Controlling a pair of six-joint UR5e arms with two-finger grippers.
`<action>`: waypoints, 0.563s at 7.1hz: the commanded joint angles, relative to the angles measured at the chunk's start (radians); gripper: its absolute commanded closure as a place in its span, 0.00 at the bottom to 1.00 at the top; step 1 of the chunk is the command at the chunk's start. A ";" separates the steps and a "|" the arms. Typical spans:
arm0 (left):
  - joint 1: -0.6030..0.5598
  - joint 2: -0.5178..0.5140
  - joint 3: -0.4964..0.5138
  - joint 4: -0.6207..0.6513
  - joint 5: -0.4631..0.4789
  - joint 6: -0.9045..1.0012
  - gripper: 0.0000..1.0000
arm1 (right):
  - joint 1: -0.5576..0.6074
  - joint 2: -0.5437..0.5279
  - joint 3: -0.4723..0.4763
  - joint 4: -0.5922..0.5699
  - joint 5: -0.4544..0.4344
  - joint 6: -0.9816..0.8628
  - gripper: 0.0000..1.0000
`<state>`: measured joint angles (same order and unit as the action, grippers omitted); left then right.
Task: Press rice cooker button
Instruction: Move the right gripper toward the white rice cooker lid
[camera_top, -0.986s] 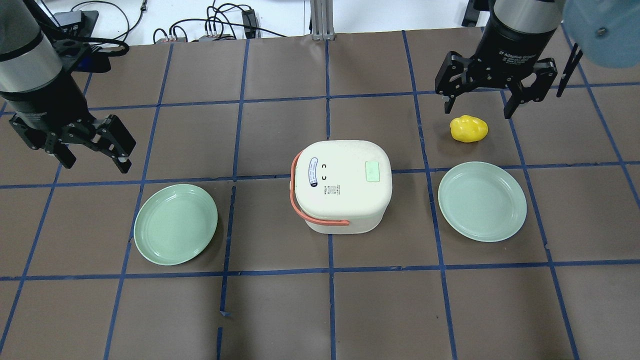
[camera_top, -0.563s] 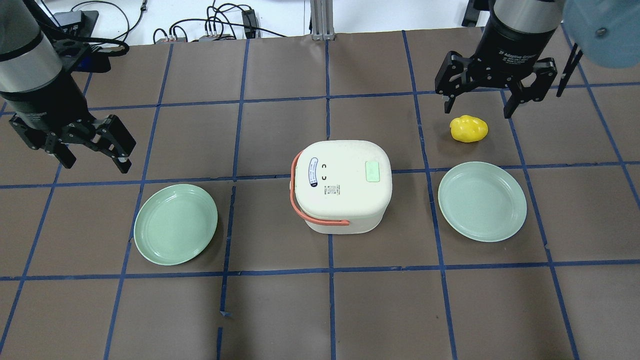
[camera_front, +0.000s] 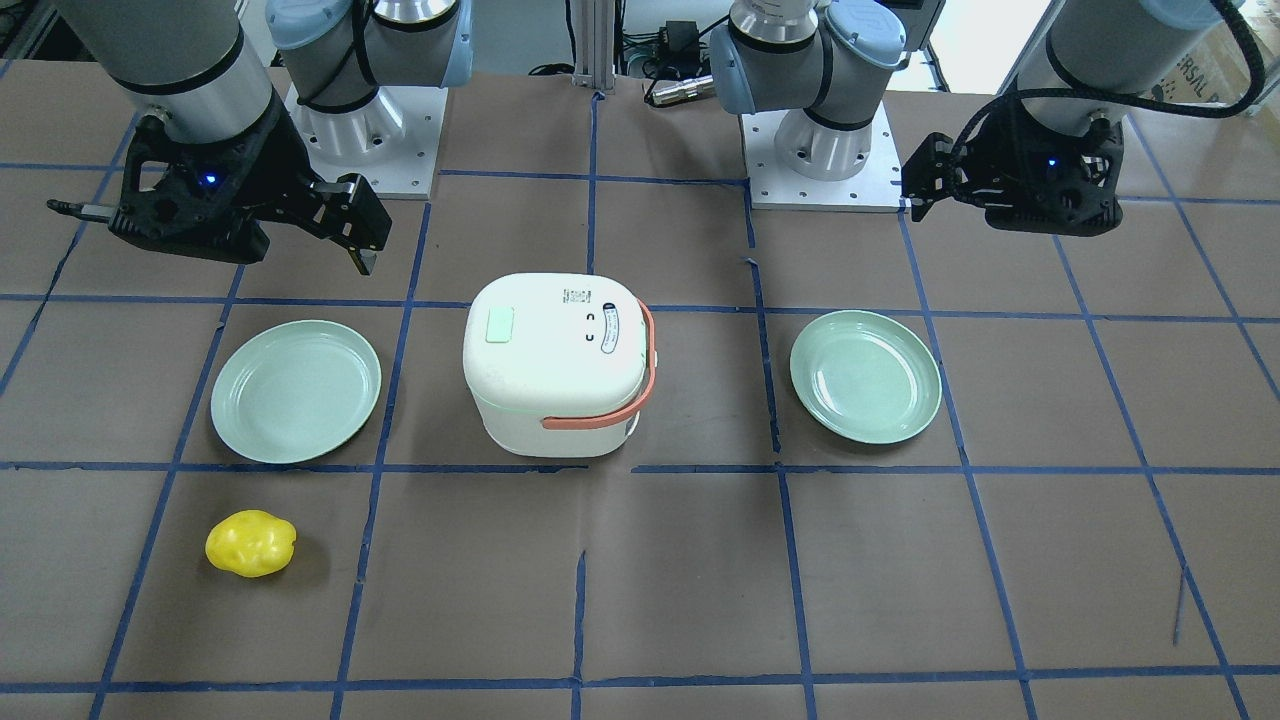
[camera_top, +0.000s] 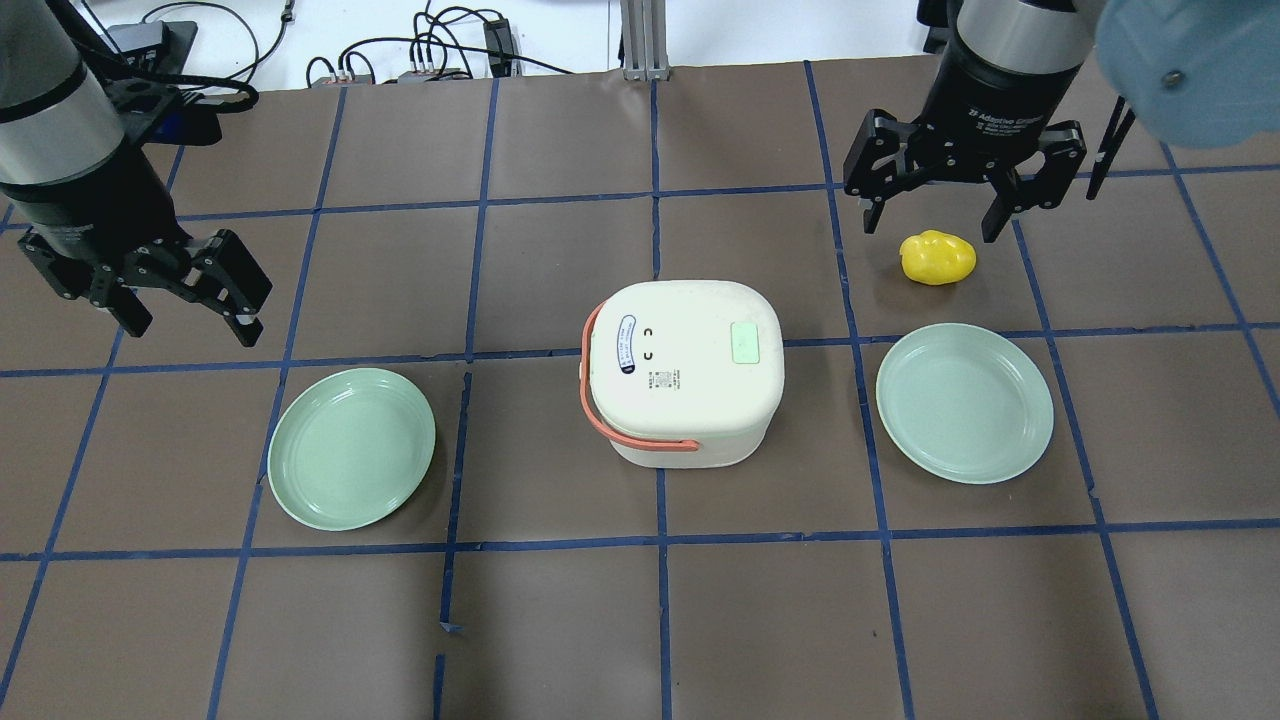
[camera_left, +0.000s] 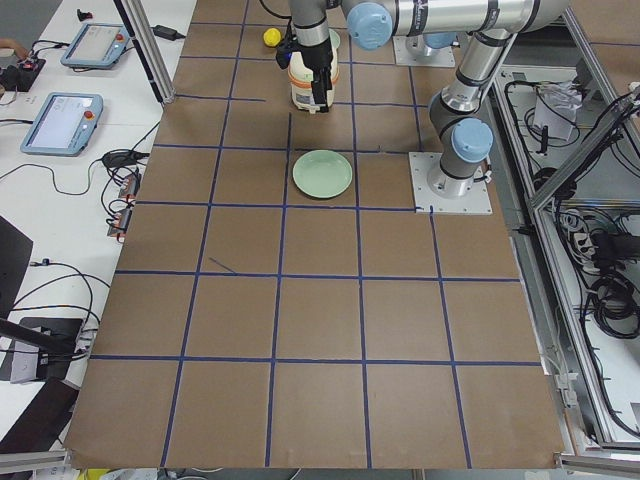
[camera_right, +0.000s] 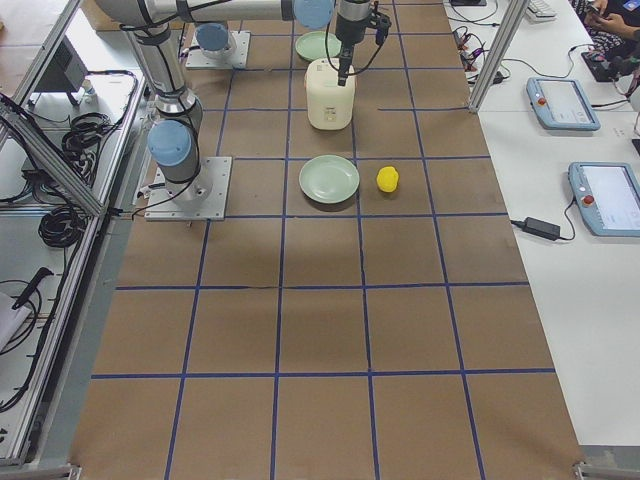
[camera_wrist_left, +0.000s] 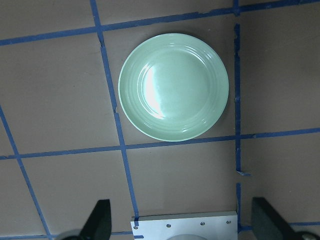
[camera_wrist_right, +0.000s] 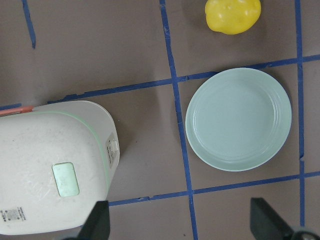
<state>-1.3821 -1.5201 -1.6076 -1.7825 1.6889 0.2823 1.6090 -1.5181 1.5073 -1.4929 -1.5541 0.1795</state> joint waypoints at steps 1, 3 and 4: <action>0.000 0.000 0.000 0.000 0.000 0.000 0.00 | 0.080 0.007 0.001 -0.004 0.000 0.087 0.00; 0.000 0.000 0.000 0.000 0.000 0.000 0.00 | 0.103 0.019 0.001 -0.035 -0.009 0.083 0.00; 0.000 0.000 0.000 0.000 0.000 0.000 0.00 | 0.077 0.024 0.004 -0.050 -0.014 0.002 0.00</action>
<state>-1.3821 -1.5202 -1.6076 -1.7825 1.6889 0.2822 1.7021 -1.5006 1.5088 -1.5261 -1.5612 0.2471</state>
